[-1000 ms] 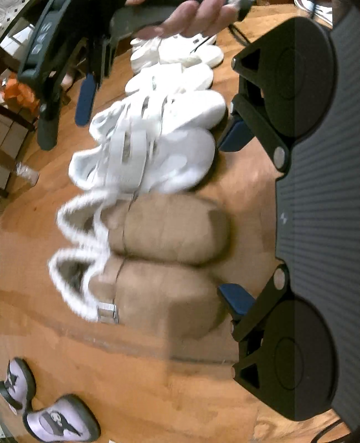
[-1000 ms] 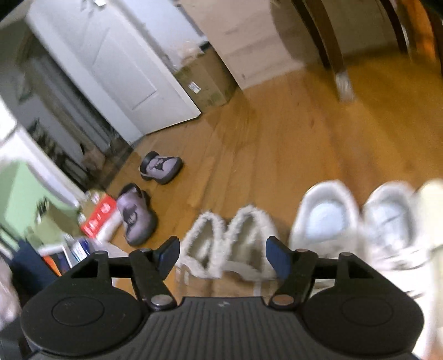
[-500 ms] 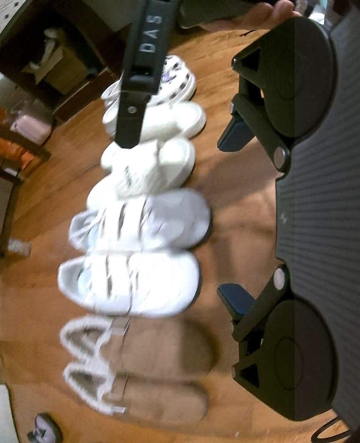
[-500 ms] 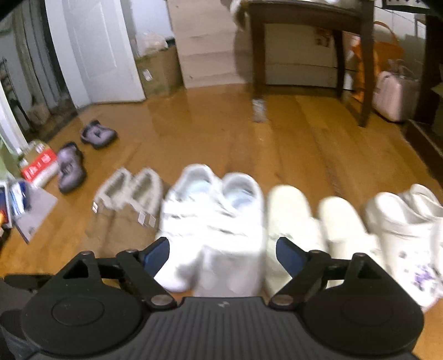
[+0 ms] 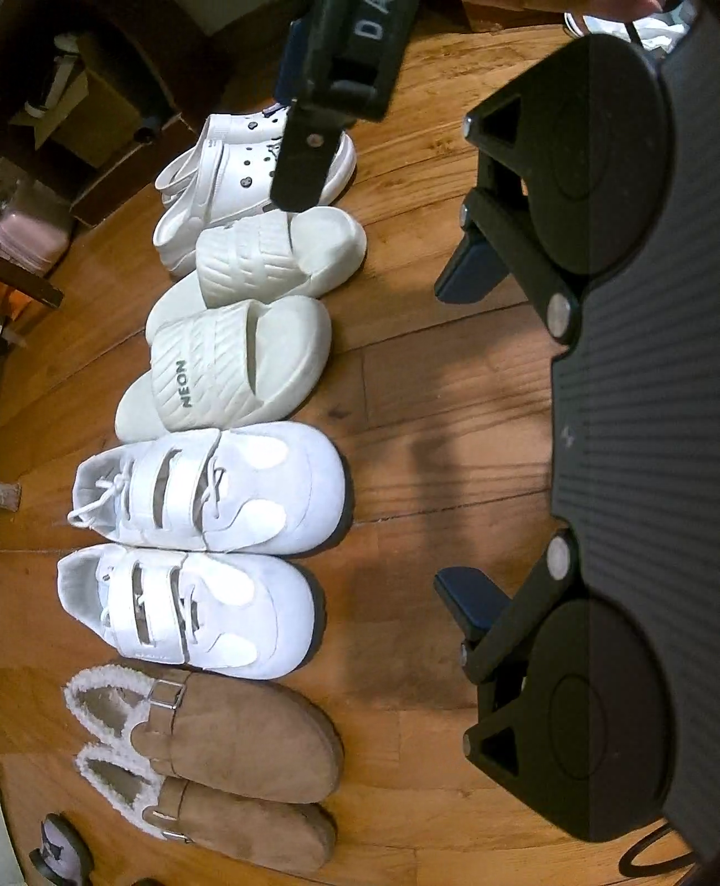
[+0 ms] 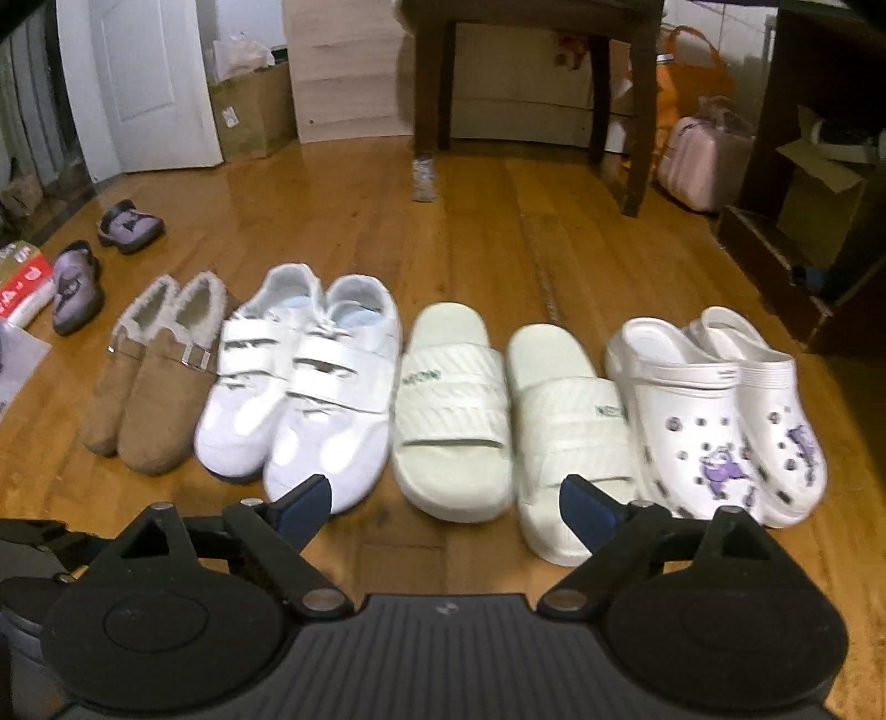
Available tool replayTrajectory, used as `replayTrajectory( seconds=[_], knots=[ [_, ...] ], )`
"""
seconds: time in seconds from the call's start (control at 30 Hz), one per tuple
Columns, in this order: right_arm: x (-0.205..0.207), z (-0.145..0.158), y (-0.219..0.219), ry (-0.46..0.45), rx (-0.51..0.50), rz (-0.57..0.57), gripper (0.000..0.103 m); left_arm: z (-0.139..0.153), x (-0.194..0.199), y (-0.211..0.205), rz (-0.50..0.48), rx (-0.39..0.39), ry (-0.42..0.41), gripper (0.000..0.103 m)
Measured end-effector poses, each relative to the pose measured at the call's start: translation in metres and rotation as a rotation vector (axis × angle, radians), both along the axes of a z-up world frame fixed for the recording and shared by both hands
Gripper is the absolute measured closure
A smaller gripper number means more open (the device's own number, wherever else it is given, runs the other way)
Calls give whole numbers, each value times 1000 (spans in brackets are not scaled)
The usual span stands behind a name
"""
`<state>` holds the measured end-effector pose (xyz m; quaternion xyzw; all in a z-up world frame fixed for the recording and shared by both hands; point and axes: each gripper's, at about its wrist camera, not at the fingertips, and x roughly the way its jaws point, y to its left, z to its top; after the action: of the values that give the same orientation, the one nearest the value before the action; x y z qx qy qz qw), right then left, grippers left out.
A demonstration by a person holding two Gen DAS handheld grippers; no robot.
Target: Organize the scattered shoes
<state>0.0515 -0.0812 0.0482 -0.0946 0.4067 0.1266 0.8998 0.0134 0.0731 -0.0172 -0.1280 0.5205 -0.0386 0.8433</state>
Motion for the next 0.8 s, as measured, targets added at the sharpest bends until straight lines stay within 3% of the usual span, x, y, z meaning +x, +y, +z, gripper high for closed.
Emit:
replayTrajectory(
  seconds=[0.23,0.47,0.6,0.8],
  knots=[
    [-11,-13,-31,6,-37,-40,8,7,-10,-33,-56,82,-36,0],
    [-20,-30,-58,44,-59,-76,8,0,-18,-59,-114,72,-19,0],
    [-26,-38,-65,57,-94,-79,8,-7,-19,-73,-134,118,-7,0],
    [-37,-44,-72,82,-103,-78,8,-18,-27,-75,-147,69,34,0]
  ],
)
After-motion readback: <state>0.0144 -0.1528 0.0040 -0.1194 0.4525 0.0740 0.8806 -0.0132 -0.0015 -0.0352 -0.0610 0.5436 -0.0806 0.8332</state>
